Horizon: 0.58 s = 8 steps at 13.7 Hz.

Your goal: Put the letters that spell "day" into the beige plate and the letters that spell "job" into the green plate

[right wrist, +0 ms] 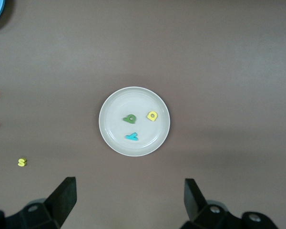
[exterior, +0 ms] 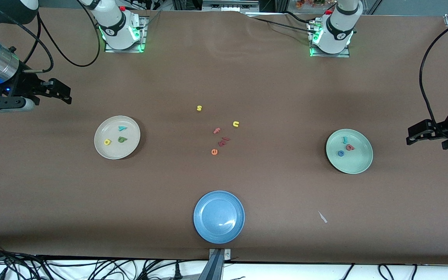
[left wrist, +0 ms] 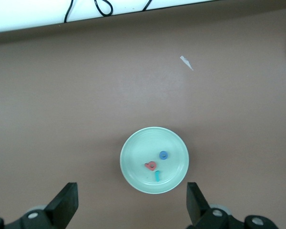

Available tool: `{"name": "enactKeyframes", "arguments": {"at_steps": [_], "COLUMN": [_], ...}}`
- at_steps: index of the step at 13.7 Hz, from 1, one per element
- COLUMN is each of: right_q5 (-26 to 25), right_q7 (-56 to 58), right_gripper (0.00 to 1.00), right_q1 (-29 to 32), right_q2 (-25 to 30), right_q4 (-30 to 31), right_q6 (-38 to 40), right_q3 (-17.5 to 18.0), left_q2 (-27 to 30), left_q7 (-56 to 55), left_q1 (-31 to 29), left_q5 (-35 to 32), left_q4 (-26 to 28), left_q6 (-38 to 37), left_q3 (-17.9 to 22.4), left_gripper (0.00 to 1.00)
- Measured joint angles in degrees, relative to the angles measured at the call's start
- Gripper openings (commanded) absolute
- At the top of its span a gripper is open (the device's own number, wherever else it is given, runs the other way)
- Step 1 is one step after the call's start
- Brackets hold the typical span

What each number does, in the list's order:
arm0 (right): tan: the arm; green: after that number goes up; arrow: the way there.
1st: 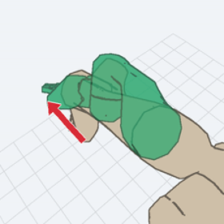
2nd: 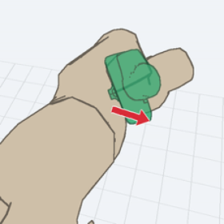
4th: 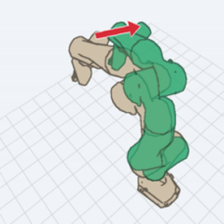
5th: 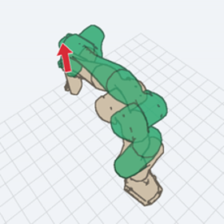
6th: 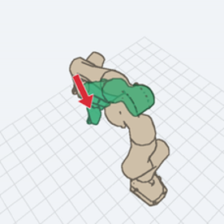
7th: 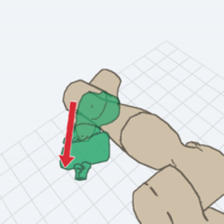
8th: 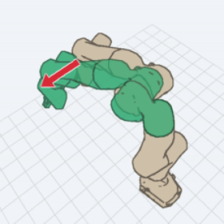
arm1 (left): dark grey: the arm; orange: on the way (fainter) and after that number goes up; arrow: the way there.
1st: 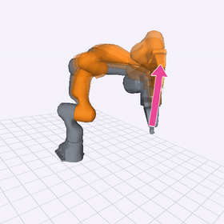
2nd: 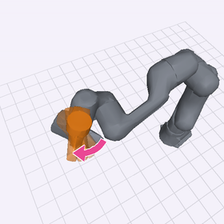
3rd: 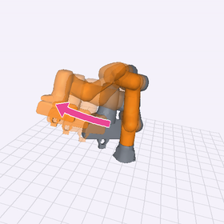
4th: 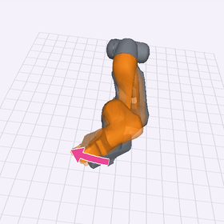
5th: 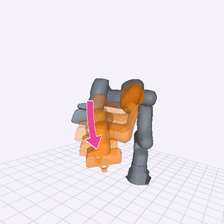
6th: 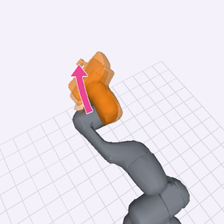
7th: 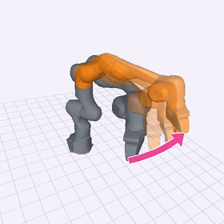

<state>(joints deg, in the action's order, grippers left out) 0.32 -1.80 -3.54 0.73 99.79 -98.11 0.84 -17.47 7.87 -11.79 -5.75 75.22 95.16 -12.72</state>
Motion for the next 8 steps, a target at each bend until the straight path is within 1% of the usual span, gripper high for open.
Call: {"name": "enactKeyframes", "arguments": {"at_steps": [1, 2, 6, 8], "right_q5": [0.00, 0.00, 0.00, 0.00], "right_q7": [0.00, 0.00, 0.00, 0.00], "right_gripper": [1.00, 1.00, 1.00, 1.00], "right_q1": [0.00, 0.01, 0.09, 0.16], "right_q2": [0.00, 0.00, 0.00, 0.00], "right_q4": [0.00, 0.00, 0.00, 0.00], "right_q6": [0.00, 0.00, 0.01, 0.01], "right_q3": [0.00, 0.00, 0.00, 0.00], "left_q2": [0.42, 0.72, 1.40, 1.39], "left_q7": [1.35, 2.12, 2.79, 2.79], "left_q1": [2.89, 4.51, 7.81, 7.94], "left_q5": [0.00, 0.00, 0.03, 0.41], "left_q4": [0.00, 0.01, 0.74, 1.11], "left_q6": [-0.16, -0.38, -0.79, -0.79], "left_q3": [3.26, 4.98, 8.70, 9.02], "left_gripper": [1.00, 1.00, 1.00, 1.00]}}
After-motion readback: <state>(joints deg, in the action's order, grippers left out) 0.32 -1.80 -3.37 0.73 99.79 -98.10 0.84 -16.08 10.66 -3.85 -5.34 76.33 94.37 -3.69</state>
